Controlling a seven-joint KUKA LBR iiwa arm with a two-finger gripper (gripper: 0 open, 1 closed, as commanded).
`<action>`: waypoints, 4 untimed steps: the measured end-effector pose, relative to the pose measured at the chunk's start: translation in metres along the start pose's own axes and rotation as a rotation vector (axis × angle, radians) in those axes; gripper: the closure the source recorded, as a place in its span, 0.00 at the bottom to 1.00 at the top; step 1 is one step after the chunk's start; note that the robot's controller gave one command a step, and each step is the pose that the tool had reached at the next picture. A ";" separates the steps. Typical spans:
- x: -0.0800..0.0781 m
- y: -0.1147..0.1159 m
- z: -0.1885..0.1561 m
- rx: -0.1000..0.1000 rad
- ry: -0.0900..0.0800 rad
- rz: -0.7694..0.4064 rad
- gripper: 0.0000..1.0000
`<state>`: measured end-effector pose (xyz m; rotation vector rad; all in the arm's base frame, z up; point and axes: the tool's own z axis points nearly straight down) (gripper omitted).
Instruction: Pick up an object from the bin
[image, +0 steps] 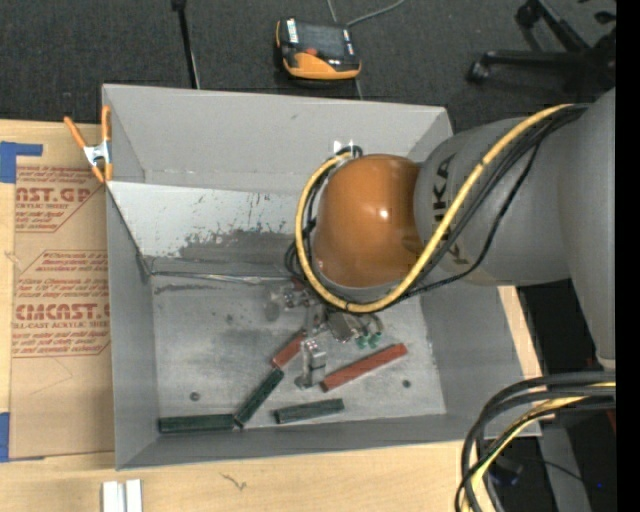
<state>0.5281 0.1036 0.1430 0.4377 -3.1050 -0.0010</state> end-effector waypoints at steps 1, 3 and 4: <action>-0.022 -0.028 -0.003 0.004 -0.013 -0.038 0.00; -0.038 -0.048 0.072 0.001 -0.009 -0.279 1.00; -0.038 -0.048 0.072 0.001 -0.009 -0.279 1.00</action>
Offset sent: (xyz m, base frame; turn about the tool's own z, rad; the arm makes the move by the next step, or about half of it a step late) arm 0.0330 -0.0002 -0.0730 -0.1287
